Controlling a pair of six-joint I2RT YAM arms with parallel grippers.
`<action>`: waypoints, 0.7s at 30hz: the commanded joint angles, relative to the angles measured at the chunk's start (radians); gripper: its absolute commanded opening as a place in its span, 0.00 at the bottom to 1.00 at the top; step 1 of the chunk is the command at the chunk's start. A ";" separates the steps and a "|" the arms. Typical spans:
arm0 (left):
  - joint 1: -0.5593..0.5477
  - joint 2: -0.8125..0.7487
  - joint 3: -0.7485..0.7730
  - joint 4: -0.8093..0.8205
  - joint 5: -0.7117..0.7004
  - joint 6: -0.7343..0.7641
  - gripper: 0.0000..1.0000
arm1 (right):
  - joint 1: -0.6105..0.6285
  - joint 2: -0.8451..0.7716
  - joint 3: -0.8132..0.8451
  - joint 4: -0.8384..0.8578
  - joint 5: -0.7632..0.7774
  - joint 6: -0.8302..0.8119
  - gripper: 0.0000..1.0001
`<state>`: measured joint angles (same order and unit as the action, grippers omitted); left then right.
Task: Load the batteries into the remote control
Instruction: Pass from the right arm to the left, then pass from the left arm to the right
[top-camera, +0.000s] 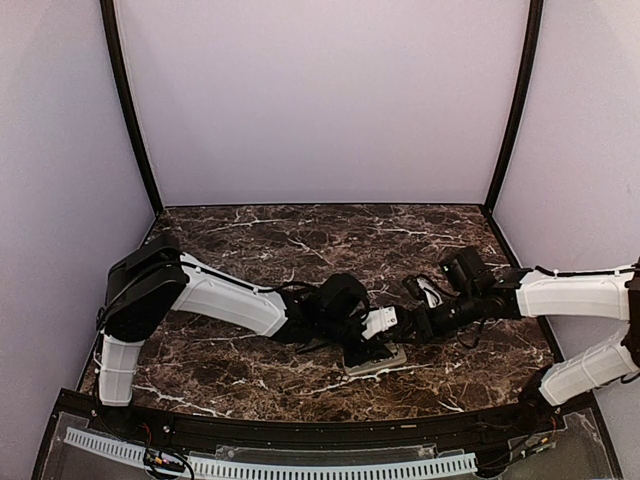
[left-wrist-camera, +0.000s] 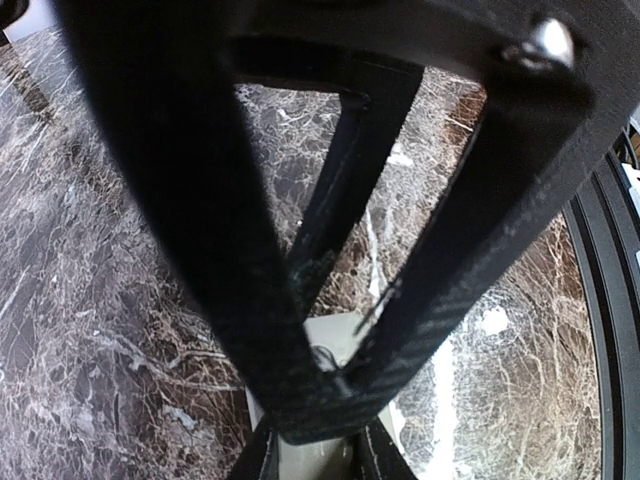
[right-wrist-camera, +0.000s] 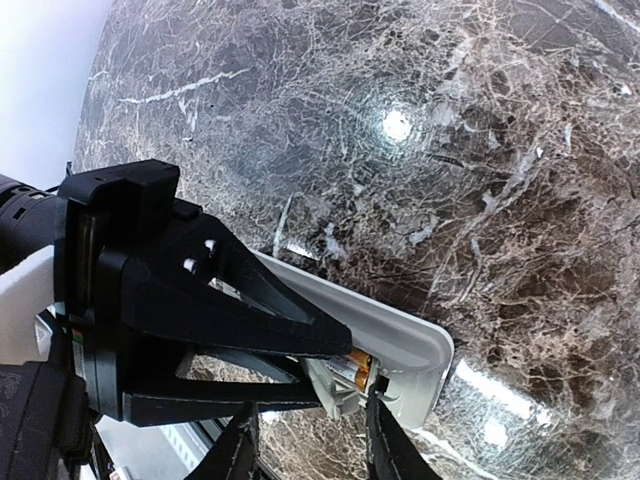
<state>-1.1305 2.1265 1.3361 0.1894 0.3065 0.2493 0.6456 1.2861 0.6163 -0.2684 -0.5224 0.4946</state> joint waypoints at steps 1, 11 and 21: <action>-0.002 -0.074 -0.036 0.034 0.022 -0.045 0.21 | -0.006 0.017 -0.025 0.070 -0.020 0.022 0.34; -0.002 -0.108 -0.067 0.090 0.034 -0.080 0.21 | -0.007 0.056 -0.063 0.172 -0.076 0.062 0.34; -0.002 -0.113 -0.072 0.097 0.042 -0.078 0.21 | -0.008 0.075 -0.072 0.253 -0.154 0.104 0.05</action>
<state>-1.1294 2.0720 1.2739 0.2665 0.3233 0.1745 0.6449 1.3483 0.5598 -0.0898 -0.6392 0.5724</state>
